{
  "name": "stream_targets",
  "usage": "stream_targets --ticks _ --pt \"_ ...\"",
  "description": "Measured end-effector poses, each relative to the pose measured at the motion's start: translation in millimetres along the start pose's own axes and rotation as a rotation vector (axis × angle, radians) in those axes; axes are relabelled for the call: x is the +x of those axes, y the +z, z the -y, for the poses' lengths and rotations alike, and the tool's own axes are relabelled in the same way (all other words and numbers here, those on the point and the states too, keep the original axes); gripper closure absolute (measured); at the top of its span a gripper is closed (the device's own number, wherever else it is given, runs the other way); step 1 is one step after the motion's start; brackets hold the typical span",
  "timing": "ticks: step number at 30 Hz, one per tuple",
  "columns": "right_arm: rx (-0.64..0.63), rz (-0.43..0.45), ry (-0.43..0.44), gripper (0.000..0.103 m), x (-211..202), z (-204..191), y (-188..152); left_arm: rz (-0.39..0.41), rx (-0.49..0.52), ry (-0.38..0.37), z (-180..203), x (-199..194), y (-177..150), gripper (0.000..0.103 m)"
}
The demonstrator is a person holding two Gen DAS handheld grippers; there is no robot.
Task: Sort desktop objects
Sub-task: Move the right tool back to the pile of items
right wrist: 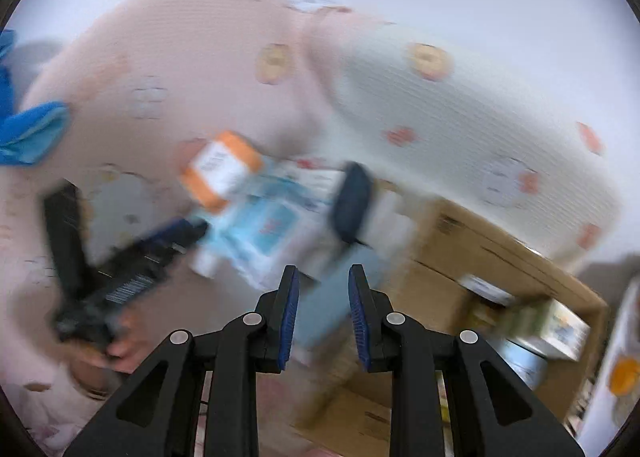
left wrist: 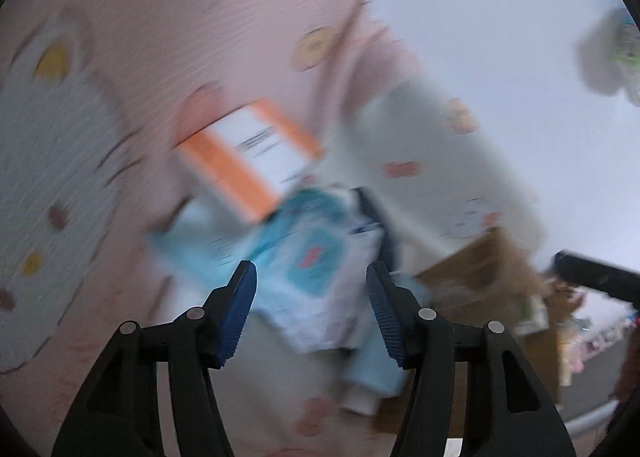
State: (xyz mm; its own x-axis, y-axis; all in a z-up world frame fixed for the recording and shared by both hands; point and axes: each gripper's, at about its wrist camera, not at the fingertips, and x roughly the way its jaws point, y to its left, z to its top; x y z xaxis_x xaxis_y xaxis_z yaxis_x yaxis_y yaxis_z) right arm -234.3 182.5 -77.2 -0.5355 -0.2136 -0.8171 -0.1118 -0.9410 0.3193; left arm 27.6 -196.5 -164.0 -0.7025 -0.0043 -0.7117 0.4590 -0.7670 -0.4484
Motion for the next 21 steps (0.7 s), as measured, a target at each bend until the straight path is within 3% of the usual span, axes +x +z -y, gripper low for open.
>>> stream_targets --ticks 4,8,13,18,21 --pt "-0.076 -0.033 0.037 0.082 34.3 -20.4 7.1 -0.015 -0.042 -0.01 -15.4 19.2 -4.7 0.042" --pt "-0.06 -0.097 0.073 0.082 65.6 -22.1 20.7 -0.051 -0.066 0.014 -23.0 35.4 -14.8 0.042" --pt "-0.023 -0.148 0.003 0.082 103.6 -15.2 39.3 -0.087 -0.197 -0.054 -30.7 51.8 -27.5 0.043" --pt "0.022 -0.216 0.008 0.082 137.2 -6.4 48.6 -0.105 -0.328 -0.097 -34.7 61.3 -40.5 0.043" --pt "0.033 -0.257 0.009 0.081 154.7 -3.5 53.6 -0.081 -0.331 -0.091 -29.9 66.4 -42.3 0.043"
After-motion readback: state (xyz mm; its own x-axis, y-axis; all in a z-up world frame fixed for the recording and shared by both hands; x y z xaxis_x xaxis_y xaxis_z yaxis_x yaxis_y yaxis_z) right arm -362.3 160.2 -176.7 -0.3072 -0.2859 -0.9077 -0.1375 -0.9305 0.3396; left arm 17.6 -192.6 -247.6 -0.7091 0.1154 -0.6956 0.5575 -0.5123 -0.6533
